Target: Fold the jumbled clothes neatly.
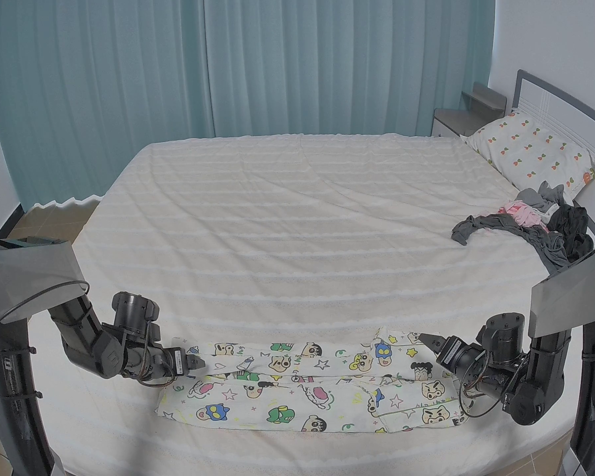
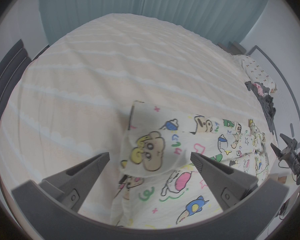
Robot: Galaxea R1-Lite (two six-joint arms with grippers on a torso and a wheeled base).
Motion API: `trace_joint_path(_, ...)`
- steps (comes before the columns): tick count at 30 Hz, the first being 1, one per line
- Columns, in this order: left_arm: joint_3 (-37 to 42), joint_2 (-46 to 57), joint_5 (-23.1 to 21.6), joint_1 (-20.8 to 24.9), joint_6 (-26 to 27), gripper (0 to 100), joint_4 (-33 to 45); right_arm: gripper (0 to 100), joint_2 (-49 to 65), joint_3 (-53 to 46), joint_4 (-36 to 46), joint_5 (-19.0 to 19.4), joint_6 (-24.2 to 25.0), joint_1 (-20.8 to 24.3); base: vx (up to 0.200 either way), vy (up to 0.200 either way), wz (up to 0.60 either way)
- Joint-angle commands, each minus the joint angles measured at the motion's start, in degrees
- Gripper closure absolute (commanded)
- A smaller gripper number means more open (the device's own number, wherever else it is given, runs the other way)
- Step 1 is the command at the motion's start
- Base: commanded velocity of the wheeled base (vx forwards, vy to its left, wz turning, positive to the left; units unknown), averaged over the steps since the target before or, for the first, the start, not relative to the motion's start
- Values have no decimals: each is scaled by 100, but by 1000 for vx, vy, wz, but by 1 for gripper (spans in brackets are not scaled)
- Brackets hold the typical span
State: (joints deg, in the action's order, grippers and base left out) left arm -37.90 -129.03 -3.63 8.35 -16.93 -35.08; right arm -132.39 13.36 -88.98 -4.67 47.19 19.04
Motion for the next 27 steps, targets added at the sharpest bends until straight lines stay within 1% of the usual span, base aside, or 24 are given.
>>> trace_joint_path(1, -139, -290, 275, 158, 6, 0, -7, 0, -24, 0, -76, 1, 10, 3, 0, 0, 0)
trace_joint_path(4, -262, -536, 618, 281, 41, 0, -16, 0, -24, 0, -76, 1, 10, 3, 0, 0, 0)
trace_joint_path(7, -429, -633, 794, 316, 41, 0, -7, 0, -24, 0, -76, 1, 10, 3, 0, 0, 0)
trace_joint_path(13, -481, -677, 820, 501, 41, 0, -7, 0, -24, 0, -76, 1, 1, 3, 0, 0, 0)
trace_joint_path(20, -499, -694, 829, 518, 41, 0, 19, 0, -24, 9, -76, 1, 1, -6, 0, 0, 0)
trace_joint_path(21, -499, -694, 829, 518, 41, 100, 19, 0, -15, 9, -76, 1, 1, -6, 0, 0, 0)
trace_joint_path(27, -464, -685, 829, 510, 41, 100, -7, 0, -50, 9, -76, 10, 10, -23, 0, 0, 0)
